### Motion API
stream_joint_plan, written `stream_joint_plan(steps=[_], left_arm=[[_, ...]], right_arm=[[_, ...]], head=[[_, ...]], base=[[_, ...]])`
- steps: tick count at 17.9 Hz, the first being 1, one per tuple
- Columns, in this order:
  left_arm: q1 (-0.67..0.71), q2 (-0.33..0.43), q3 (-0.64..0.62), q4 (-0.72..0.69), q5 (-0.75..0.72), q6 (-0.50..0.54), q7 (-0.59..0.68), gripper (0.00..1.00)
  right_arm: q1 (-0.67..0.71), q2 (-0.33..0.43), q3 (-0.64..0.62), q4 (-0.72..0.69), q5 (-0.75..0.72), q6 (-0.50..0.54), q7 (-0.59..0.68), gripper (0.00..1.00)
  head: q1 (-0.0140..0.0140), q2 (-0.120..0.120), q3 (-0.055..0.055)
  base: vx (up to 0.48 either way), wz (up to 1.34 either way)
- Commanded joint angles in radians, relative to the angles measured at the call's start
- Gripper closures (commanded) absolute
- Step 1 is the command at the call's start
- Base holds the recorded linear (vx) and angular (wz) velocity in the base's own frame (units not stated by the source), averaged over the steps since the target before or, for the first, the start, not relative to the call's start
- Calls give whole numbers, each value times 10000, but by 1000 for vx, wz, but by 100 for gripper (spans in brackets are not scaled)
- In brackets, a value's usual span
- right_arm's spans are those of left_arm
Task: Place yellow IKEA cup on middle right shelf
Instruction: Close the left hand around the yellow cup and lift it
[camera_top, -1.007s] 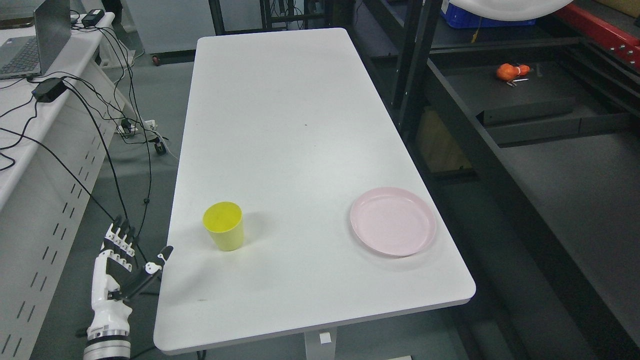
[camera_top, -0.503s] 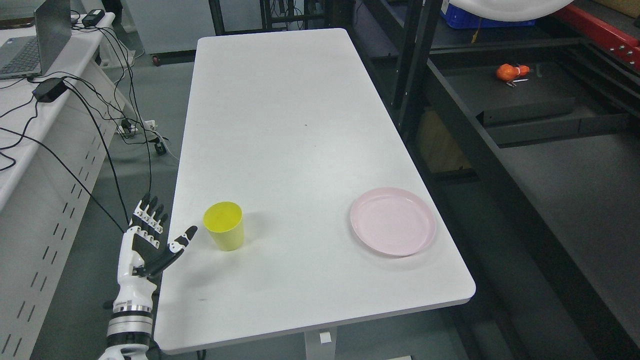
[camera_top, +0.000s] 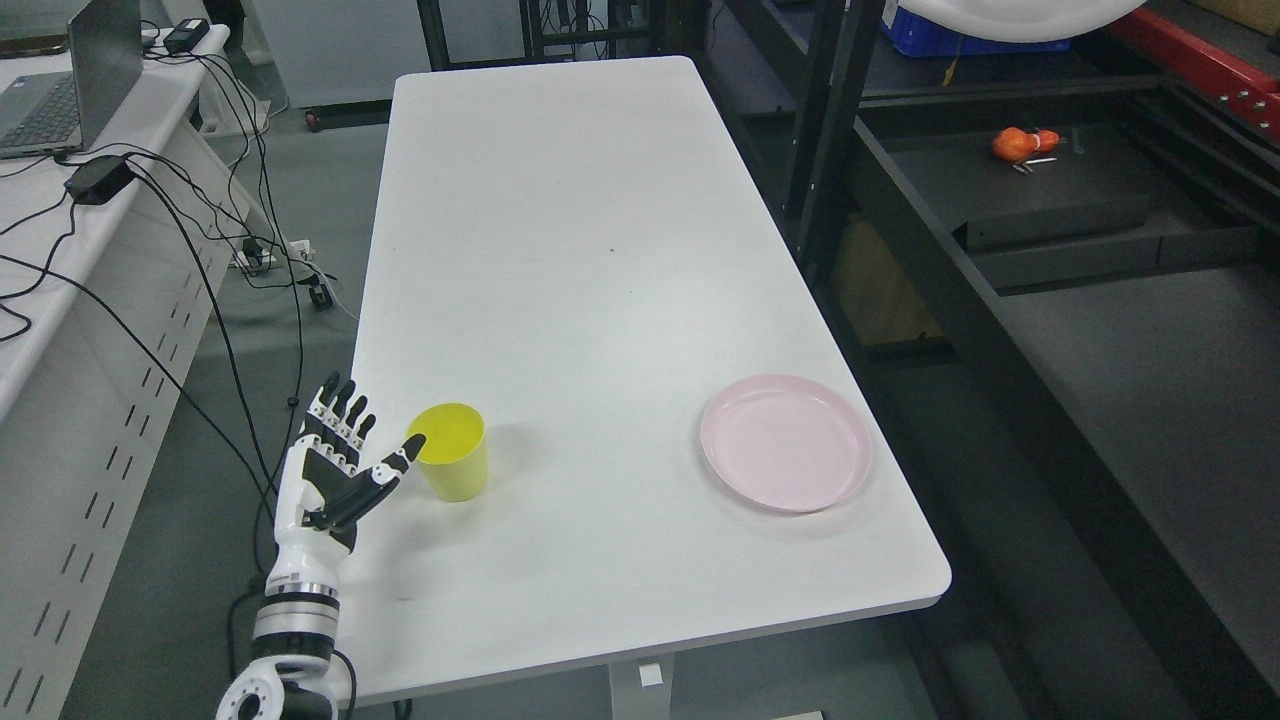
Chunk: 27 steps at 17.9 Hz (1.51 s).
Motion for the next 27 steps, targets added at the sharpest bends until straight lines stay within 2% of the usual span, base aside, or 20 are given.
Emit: stream_joint_plan(steps=[1,10,17,20,23,24,26,27], left_arm=[[-674,174,-917,1408,165,6,3,1],[-629,174,-2237,1639,104,6,-135,1],[-644,174,-2269,2114,-49,21,-150,3],[-645,174,-2161,2176,-34,-85,-196,21],[-522,174,-1794,2191,27,-804,-426,64],[-476,174,-1762,2191,58,-1050,-427,76],[-399,174,-1595,2131,150,-1571,-412,93],[-369,174,-1457,2039,165,-1680,-411,97]], right_arm=[[138,-175,169,0,-245,-4,-7,1],[138,-175,169,0,-245,-4,-7,1],[138,-175,169,0,-245,-4,-7,1],[138,-175,169,0,-245,-4,-7,1],[138,-175,169,0,-245,-4,-7,1],[138,-175,169,0,-245,-4,-7,1],[138,-175,169,0,-245,-4,-7,1],[138,-175,169,0,-245,-4,-7,0]], head=[[0,0,0],[0,0,0],[0,0,0],[0,0,0],[0,0,0],[0,0,0],[0,0,0],[0,0,0]], base=[[0,0],[0,0],[0,0],[0,0],[0,0],[0,0],[0,0],[0,0]])
